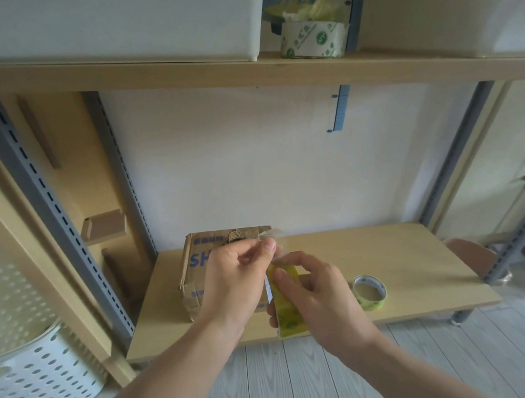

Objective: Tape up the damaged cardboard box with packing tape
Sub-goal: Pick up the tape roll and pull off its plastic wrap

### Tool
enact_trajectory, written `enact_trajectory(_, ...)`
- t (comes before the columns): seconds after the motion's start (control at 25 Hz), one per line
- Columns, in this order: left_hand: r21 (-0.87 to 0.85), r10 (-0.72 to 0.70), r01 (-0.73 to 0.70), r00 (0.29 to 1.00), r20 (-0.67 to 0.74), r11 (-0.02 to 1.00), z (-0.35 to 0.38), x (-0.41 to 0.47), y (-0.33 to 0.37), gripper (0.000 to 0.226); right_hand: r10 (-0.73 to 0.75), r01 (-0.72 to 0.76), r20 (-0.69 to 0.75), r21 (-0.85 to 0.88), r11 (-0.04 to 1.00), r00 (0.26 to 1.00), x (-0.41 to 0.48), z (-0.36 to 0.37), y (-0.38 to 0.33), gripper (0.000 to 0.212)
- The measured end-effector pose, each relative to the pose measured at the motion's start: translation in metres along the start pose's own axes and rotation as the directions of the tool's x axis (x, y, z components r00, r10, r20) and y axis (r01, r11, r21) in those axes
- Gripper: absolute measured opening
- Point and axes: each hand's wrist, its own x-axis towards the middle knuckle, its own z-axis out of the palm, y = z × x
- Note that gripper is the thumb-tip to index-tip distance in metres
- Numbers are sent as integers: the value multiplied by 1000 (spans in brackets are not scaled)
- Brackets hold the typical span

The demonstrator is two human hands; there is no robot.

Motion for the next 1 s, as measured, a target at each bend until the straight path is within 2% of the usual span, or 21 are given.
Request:
enact_trajectory(0.08, 14, 18, -18, 1000, -21, 1000, 2, 0, 0, 17, -32, 30, -23, -72, 997, 999, 1, 1, 2, 28)
enact_trajectory(0.16, 28, 27, -26, 999, -34, 999, 3, 1, 1, 18, -5, 4, -28, -55, 998, 1000, 2, 0, 4, 58)
enact_trajectory(0.2, 35, 22, -20, 999, -37, 999, 4, 1, 2, 19, 12, -13, -30, -36, 999, 999, 2, 1, 3, 64)
enact_trajectory(0.32, 96, 22, -17, 999, -46, 995, 5, 1, 6, 20, 38, -38, -50, -3, 999, 998, 5, 4, 2, 58)
enact_trajectory(0.48, 171, 71, -61, 996, -51, 983, 1, 5, 7, 22, 7, -16, -115, -75, 997, 993, 9, 14, 12, 44)
enact_trajectory(0.6, 116, 41, -34, 997, -58, 993, -2, 14, 4, 21, 17, -42, -177, -141, 989, 984, 17, 17, 19, 21)
enact_trajectory(0.68, 82, 29, -25, 999, -43, 996, -3, 18, 2, 21, 103, -126, -195, -107, 986, 975, 23, 22, 24, 26)
enact_trajectory(0.76, 91, 41, -37, 998, -40, 995, -9, 24, 0, 20, 148, -153, -113, -36, 988, 983, 26, 26, 28, 32)
enact_trajectory(0.88, 64, 18, -17, 1000, -22, 998, -27, 35, 1, 17, 126, -127, 24, 34, 991, 992, 25, 23, 22, 20)
enact_trajectory(1.0, 47, -26, 21, 994, 107, 999, -51, 38, 10, 12, 133, -148, 158, 91, 985, 978, 25, 21, 14, 38)
